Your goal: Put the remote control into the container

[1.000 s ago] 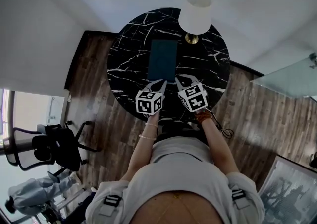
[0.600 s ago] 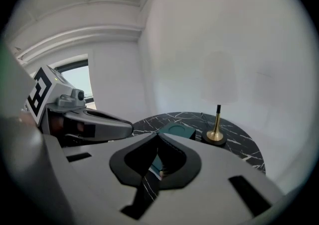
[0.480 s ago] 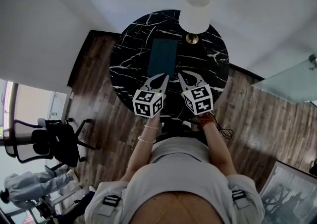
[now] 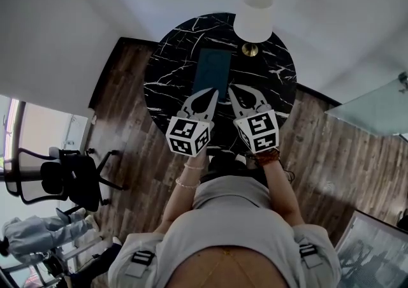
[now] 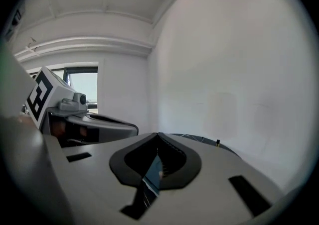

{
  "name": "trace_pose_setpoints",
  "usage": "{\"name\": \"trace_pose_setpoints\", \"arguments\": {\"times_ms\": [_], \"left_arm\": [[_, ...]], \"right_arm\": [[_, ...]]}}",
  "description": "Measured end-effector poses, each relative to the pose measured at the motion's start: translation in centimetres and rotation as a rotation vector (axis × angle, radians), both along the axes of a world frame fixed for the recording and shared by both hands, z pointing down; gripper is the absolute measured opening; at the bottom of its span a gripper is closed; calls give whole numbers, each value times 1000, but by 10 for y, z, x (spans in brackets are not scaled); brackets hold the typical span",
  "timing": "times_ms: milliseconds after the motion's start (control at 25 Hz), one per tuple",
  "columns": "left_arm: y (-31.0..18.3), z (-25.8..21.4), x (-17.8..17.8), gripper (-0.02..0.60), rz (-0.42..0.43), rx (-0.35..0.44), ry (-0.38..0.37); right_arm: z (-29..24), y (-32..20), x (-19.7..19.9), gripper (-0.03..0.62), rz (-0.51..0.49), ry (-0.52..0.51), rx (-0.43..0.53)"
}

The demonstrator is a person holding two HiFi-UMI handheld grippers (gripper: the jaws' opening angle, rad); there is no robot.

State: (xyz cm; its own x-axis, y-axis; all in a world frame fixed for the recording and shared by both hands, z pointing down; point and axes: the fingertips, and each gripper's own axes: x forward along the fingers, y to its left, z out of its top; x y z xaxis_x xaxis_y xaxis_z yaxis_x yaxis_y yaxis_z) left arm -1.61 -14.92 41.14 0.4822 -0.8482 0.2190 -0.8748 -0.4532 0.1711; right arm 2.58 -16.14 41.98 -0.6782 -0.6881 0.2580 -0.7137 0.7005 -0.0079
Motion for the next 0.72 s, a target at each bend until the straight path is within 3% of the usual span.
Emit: {"name": "trace_pose_setpoints", "arguments": {"times_ms": [320,720], "left_arm": [[6,-32,-8,5,-30,88,-7],[11,-49,-8,5,-38,132,36]], "right_arm": [[-32,11,-10,12,-16,-49,54],[-39,10,-7,12,9,-70,61]]}}
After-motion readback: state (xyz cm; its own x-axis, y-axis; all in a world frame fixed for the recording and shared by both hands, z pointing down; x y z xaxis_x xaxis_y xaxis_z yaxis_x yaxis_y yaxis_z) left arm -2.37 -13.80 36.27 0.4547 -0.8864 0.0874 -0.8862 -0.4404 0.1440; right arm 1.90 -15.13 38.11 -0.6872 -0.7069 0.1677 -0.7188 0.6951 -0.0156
